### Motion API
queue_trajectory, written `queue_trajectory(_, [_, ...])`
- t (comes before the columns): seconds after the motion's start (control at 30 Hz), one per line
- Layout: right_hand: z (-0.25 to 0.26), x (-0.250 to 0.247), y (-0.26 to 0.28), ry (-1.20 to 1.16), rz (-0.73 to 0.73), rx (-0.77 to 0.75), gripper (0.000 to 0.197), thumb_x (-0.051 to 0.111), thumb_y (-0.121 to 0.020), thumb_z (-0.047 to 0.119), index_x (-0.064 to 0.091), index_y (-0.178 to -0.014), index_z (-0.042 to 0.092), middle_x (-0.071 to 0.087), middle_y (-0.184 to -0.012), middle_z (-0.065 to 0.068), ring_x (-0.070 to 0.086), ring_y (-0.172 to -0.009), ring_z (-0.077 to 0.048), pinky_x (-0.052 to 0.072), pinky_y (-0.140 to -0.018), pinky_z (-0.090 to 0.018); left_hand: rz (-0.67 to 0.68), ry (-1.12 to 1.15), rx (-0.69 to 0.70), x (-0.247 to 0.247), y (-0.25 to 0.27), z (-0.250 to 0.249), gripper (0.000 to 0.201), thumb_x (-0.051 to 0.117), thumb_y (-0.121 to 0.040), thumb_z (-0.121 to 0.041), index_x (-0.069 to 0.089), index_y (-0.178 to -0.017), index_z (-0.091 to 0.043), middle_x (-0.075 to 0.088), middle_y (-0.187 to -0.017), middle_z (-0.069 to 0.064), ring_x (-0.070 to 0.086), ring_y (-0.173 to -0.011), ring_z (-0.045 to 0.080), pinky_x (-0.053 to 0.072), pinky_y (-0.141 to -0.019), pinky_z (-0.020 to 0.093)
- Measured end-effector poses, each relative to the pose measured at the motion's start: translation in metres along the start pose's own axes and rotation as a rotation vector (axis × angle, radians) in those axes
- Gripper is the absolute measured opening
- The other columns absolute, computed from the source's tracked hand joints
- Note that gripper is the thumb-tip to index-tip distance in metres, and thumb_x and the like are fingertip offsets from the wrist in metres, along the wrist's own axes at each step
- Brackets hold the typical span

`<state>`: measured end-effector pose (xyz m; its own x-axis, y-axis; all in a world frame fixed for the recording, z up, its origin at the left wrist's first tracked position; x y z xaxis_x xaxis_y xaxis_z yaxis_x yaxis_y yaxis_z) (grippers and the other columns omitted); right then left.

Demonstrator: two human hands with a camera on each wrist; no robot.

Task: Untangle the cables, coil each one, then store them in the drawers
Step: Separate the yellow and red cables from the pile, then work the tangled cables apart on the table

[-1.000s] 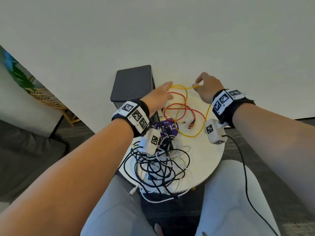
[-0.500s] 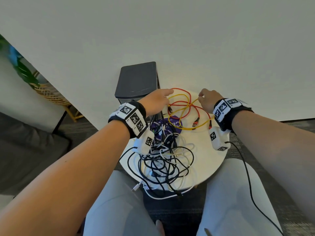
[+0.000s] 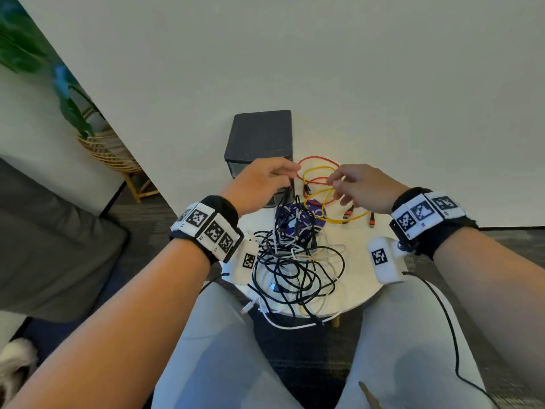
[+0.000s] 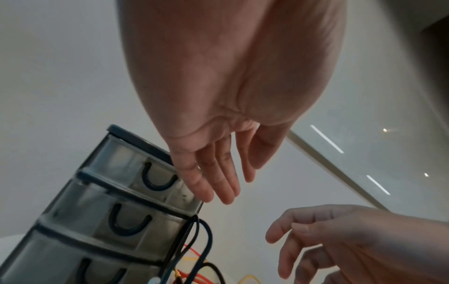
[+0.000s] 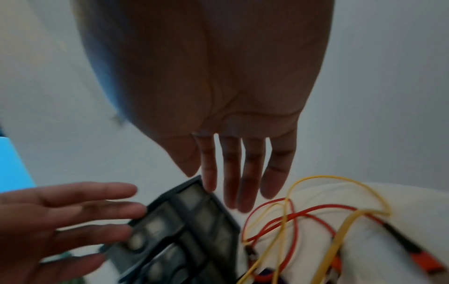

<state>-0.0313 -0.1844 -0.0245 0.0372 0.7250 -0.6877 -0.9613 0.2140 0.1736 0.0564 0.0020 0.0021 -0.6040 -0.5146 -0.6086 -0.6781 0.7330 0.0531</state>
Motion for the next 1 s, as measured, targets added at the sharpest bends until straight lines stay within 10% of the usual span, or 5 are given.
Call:
queue_trajectory(0.27, [0.008, 0.069, 0.043, 0.360, 0.328, -0.058, 0.027, 0.071, -0.091, 0.031, 0.067, -0.116, 0.024, 0.060, -0.110, 0.003, 0.057, -0.101, -0.017, 0.047, -0.088, -0.034, 0.077, -0.092, -0.098, 0.032, 0.050, 0.045, 0.020, 0.057, -0.102, -0.024, 0.068, -0.118, -0.029, 0.065, -0.114, -0.009, 0.062, -0.100, 0.007, 0.046, -0.089, 0.030])
queue_trajectory(0.43, [0.001, 0.077, 0.049, 0.167, 0.094, -0.142, 0.009, 0.071, -0.090, 0.020, 0.069, -0.083, 0.025, 0.066, -0.093, 0.004, 0.059, -0.088, -0.013, 0.040, -0.075, -0.027, 0.170, -0.033, -0.097, 0.055, 0.059, 0.049, 0.026, 0.052, -0.104, -0.019, 0.065, -0.126, -0.025, 0.064, -0.123, -0.003, 0.061, -0.108, 0.012, 0.048, -0.095, 0.029])
queue_trajectory(0.63, [0.006, 0.102, 0.051, 0.275, 0.195, -0.190, 0.018, 0.070, -0.092, 0.034, 0.077, -0.097, 0.018, 0.067, -0.093, -0.001, 0.059, -0.087, -0.017, 0.043, -0.073, -0.028, 0.139, 0.027, -0.101, 0.056, 0.056, 0.047, 0.031, 0.057, -0.100, -0.009, 0.064, -0.126, -0.023, 0.065, -0.119, -0.001, 0.064, -0.099, 0.014, 0.053, -0.086, 0.029])
queue_trajectory(1.0, [0.053, 0.042, 0.044, -0.195, -0.187, -0.337, 0.026, 0.062, -0.095, 0.014, 0.064, -0.073, 0.028, 0.063, -0.069, 0.012, 0.057, -0.068, -0.007, 0.048, -0.072, -0.030, 0.156, -0.033, 0.013, 0.042, 0.056, 0.038, 0.029, 0.071, -0.094, -0.016, 0.065, -0.120, -0.028, 0.066, -0.112, -0.016, 0.067, -0.096, 0.001, 0.053, -0.083, 0.015])
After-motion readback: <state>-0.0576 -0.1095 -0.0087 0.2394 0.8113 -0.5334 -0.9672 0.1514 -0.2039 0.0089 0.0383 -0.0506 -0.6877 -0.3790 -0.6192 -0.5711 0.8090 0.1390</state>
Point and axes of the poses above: each hand's wrist, its own y-axis away from the middle knuckle, its own x-axis out of the palm, z = x × y, the point moved 6 cm from there along -y, towards the middle knuckle
